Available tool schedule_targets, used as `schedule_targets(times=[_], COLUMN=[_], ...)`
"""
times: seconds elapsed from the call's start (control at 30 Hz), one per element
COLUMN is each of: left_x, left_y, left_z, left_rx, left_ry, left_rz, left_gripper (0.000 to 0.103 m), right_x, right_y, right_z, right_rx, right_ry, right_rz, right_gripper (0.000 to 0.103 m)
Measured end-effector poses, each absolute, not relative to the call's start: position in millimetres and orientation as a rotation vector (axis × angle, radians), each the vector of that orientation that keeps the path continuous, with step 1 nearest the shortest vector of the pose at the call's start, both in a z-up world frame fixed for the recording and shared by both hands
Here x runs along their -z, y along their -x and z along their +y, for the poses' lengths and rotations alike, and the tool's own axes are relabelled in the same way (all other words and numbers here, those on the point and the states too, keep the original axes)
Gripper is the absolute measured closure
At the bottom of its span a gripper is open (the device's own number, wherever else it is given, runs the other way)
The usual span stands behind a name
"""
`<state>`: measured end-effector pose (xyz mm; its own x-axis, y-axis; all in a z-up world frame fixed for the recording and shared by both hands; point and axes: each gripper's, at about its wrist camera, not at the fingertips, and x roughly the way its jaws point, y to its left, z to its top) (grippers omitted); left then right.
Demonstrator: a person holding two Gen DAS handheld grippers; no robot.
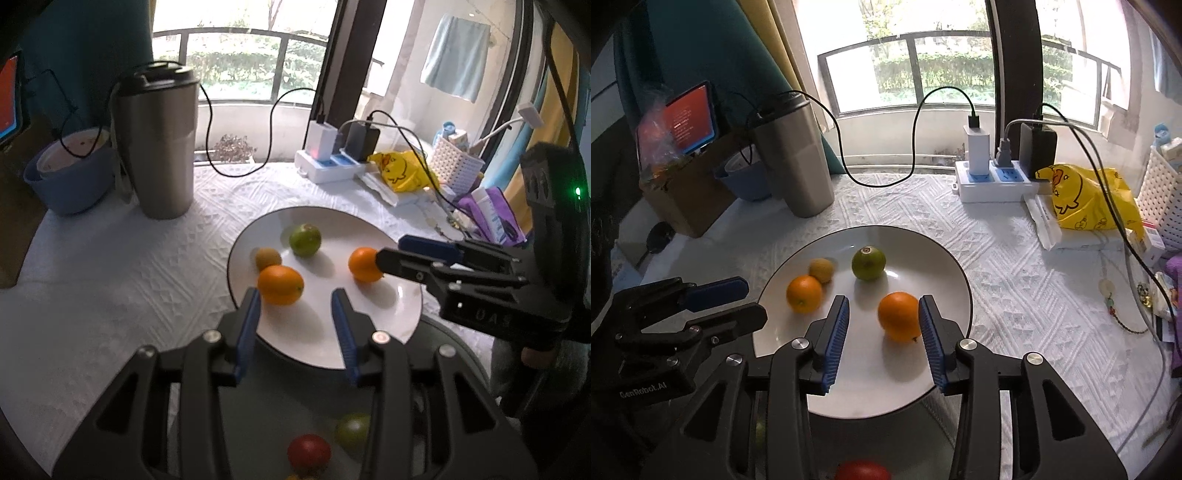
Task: Organize fruits
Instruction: 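Open the right gripper in the bowl while the left gripper releases its orange, then move both grippers back over the tray toward the remaining fruits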
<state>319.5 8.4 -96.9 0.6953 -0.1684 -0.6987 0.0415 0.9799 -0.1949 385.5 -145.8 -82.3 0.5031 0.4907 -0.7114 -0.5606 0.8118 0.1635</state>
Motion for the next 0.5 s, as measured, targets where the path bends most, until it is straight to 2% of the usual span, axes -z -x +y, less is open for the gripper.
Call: schedule_targets(times=[0.5], left_x=[77], left_y=[-282], left_z=[4], left_rx=[0.115], left_ry=[0.155], left_rz=[0.749], left_gripper=[0.062], right_x=[58], right_y=[-345], right_z=[-161], right_rx=[-0.618], right_ry=[0.086], right_rz=[0.78], right_gripper=[0.062])
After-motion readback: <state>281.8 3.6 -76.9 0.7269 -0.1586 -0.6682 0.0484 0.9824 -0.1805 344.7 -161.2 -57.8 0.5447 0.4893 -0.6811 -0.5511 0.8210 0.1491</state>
